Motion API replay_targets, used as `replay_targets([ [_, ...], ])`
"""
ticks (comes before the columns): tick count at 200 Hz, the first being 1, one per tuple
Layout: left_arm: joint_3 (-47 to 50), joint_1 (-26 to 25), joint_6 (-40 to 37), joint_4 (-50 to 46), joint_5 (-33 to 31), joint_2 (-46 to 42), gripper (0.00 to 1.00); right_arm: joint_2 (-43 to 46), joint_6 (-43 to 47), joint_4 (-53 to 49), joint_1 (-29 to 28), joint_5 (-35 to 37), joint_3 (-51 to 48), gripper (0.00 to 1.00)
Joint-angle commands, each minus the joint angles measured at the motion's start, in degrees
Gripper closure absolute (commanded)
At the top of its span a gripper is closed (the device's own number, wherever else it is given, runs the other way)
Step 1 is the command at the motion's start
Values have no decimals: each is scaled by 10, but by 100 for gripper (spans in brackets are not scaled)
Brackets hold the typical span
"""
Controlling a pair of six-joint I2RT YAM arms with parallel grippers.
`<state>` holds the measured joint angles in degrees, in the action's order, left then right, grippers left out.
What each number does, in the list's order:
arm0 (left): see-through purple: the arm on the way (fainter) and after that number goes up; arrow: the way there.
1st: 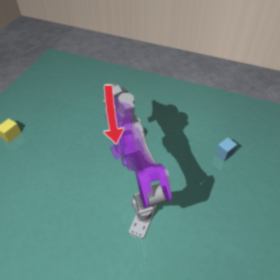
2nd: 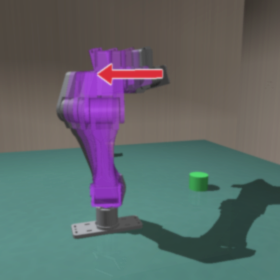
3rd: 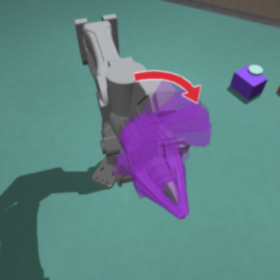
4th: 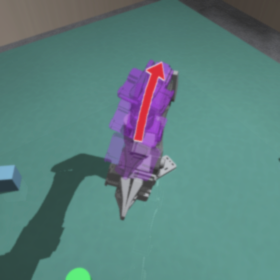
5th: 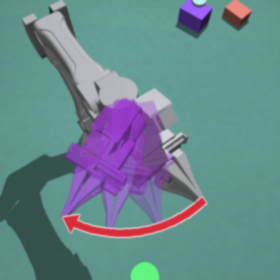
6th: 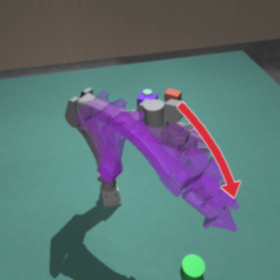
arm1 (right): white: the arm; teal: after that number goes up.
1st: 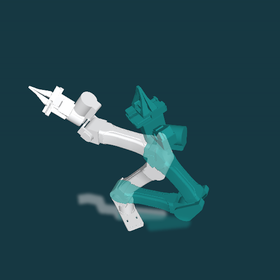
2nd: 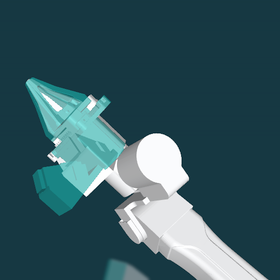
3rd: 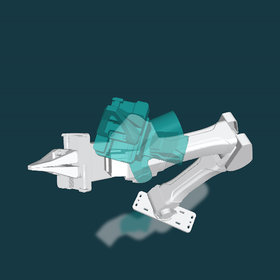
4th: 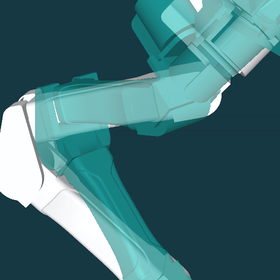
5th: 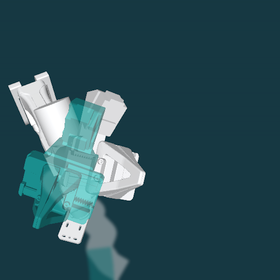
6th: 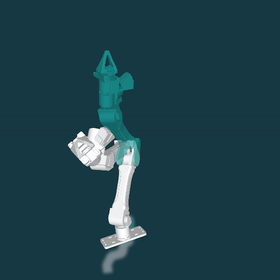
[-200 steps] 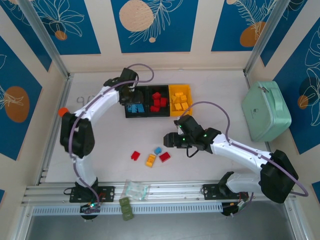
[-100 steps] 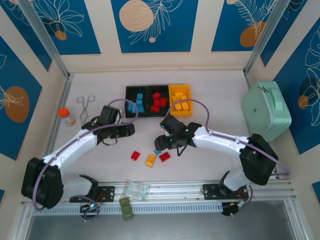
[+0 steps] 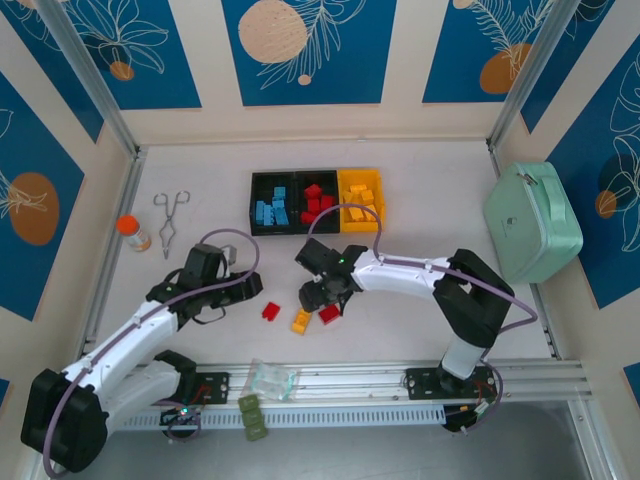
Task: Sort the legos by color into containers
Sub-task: Pick up the lego from the bottom-center of the table, then place the lego in the container.
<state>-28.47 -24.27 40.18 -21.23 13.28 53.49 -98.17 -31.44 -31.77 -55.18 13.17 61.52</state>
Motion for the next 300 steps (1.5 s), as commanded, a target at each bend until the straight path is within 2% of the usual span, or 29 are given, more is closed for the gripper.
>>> replay_targets([
  [1, 8, -2, 16, 26, 17, 11, 41, -13, 11, -15, -4, 7, 18, 41],
  [66, -6, -2, 16, 40, 22, 47, 41, -24, 23, -29, -4, 13, 40, 67],
  [110, -3, -2, 22, 40, 22, 40, 41, 0, 35, -43, 11, 10, 82, 68],
  [157, 16, -3, 45, 44, 18, 7, 40, -13, 50, -33, 58, -19, 159, 68],
  [195, 33, -2, 58, 43, 19, -9, 40, -70, 60, -43, 99, -31, 266, 68],
  [300, 53, -2, 75, 38, 20, -45, 40, -349, 64, -173, 151, -14, 685, 68],
])
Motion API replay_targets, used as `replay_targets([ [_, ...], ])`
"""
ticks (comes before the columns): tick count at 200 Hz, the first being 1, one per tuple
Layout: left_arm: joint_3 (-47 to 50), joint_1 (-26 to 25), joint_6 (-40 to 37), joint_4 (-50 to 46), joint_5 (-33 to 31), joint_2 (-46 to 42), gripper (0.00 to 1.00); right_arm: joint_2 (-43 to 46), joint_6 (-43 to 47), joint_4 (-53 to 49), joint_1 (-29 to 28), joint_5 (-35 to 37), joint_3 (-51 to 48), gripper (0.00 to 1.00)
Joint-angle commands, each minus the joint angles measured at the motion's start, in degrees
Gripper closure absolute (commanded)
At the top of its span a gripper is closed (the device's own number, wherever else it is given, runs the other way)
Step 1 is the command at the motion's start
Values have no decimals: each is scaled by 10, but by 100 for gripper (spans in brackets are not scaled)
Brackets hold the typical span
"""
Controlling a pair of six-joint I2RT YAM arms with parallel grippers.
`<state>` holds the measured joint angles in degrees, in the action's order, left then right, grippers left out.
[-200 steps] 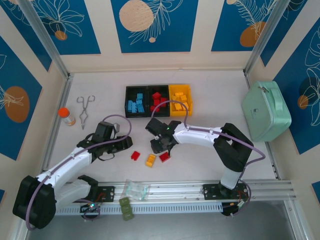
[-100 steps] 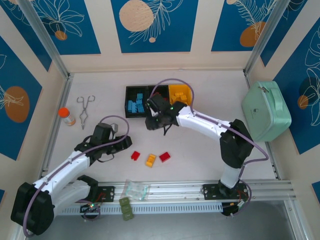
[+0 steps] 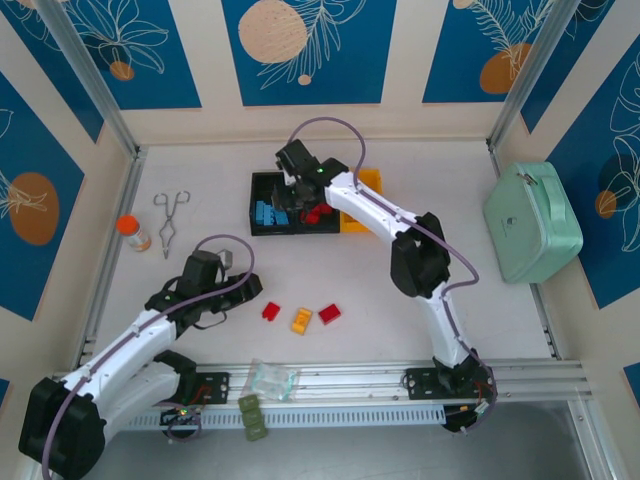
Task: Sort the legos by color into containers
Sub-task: Place the lego in the container.
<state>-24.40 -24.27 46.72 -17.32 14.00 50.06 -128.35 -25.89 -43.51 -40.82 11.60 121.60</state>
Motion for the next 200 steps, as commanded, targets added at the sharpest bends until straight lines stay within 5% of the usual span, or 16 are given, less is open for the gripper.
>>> replay_targets([
  [1, 13, -2, 10, -1, 13, -11, 40, -50, 8, -57, 8, 2, 89, 68],
  [72, 30, -2, 20, 21, 16, -5, 40, -190, -9, -132, 18, 39, 306, 67],
  [107, 31, -2, 19, 21, 17, -6, 40, -194, -15, -115, 22, 50, 310, 64],
  [134, 33, -2, 21, 22, 16, -7, 41, -192, -27, -117, 22, 67, 316, 42],
  [200, 32, -3, 24, 21, 15, -11, 40, -128, -16, -96, 4, 82, 238, 43],
])
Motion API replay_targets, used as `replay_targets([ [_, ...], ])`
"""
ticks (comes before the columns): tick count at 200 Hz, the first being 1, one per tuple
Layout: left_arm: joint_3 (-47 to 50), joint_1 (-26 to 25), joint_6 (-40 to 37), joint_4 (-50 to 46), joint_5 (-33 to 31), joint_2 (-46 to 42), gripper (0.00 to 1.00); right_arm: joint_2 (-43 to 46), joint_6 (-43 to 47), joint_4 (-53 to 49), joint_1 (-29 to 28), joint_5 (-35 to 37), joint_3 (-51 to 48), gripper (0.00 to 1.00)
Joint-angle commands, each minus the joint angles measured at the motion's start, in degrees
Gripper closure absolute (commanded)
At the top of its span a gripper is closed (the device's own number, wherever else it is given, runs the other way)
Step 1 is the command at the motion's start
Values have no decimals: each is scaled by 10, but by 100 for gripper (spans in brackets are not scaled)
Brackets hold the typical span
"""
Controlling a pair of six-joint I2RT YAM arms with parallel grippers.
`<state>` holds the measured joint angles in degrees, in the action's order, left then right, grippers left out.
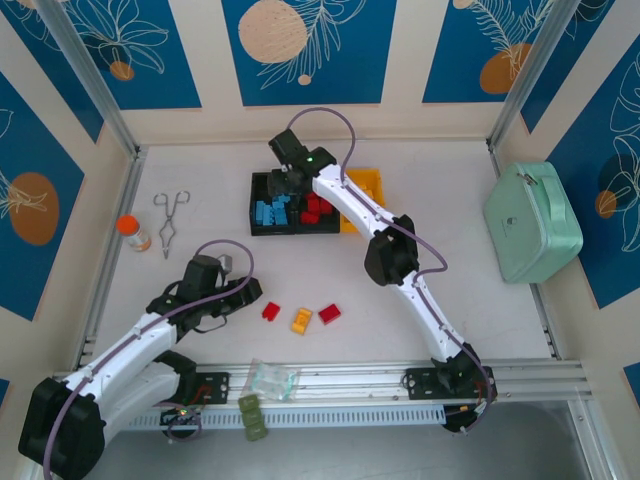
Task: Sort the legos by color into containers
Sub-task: Place the lego in the container, then pick up the lego from the middle-left of the table.
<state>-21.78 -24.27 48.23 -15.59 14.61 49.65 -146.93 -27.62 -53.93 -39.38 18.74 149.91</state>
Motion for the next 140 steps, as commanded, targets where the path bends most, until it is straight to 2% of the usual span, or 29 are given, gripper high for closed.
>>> replay_targets([
  [1, 6, -3, 9, 4, 9, -7, 40, 61, 2, 10, -12, 10, -49, 43],
  [97, -19, -3, -21, -27, 14, 10, 39, 355, 3, 161, -45, 19, -459, 43],
  [140, -34, -9, -46, -38, 23, 39, 38, 511, -4, 227, -40, -38, -680, 40],
])
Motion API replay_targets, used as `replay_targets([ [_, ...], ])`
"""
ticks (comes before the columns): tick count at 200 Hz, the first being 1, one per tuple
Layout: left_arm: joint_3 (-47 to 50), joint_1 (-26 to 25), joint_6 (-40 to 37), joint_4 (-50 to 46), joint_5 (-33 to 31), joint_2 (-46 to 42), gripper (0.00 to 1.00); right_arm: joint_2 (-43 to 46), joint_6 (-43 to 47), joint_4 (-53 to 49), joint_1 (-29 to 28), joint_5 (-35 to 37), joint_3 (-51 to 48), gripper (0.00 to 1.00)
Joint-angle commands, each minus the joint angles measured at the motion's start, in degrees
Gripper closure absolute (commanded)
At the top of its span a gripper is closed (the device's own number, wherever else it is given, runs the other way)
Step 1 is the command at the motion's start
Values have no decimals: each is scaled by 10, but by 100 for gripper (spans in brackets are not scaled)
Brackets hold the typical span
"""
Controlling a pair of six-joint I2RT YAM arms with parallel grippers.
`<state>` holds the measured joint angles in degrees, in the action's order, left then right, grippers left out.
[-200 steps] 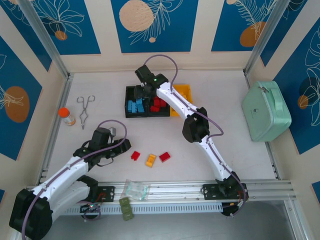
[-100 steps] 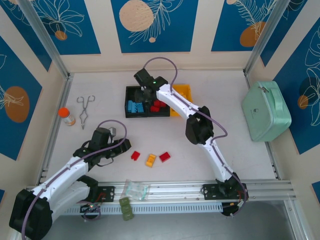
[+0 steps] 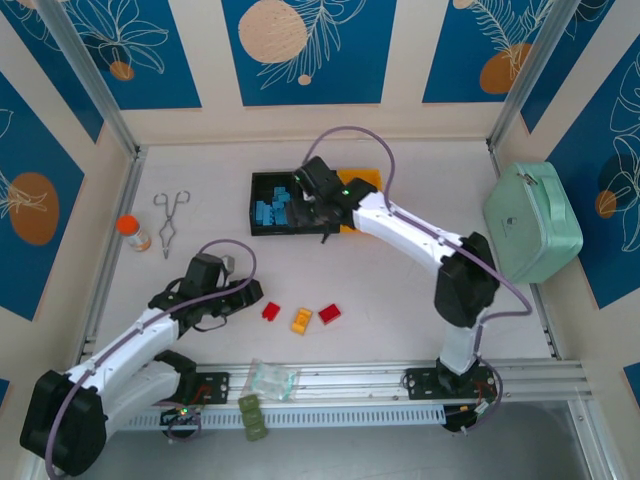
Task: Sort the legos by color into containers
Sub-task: Pick up the lego from the middle-left of the table.
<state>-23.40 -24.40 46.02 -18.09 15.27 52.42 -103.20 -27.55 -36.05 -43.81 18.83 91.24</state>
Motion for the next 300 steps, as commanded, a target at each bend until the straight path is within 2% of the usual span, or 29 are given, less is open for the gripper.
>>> replay_targets([
  [1, -18, -8, -24, -12, 16, 11, 38, 78, -5, 50, 5, -41, -100, 40],
  [27, -28, -29, -31, -9, 8, 38, 37, 192, -28, 105, 17, -85, -267, 36],
  [52, -67, -67, -58, -54, -36, 84, 37, 292, -61, 132, 26, -121, -396, 36],
  [76, -122, -108, -84, -113, -88, 143, 37, 383, -93, 138, 21, -130, -480, 35],
  [116, -199, -166, -108, -198, -168, 232, 35, 479, -131, 133, 23, -129, -553, 33],
  [172, -251, -220, -120, -228, -195, 326, 35, 474, -142, 137, 18, -135, -568, 34],
  [209, -253, -229, -120, -225, -190, 353, 39, 455, -147, 153, 18, -138, -570, 34],
  [278, -267, -230, -128, -213, -185, 365, 71, 440, -145, 155, 18, -142, -560, 34],
  [300, -281, -229, -132, -211, -184, 357, 74, 439, -145, 157, 15, -150, -561, 35],
])
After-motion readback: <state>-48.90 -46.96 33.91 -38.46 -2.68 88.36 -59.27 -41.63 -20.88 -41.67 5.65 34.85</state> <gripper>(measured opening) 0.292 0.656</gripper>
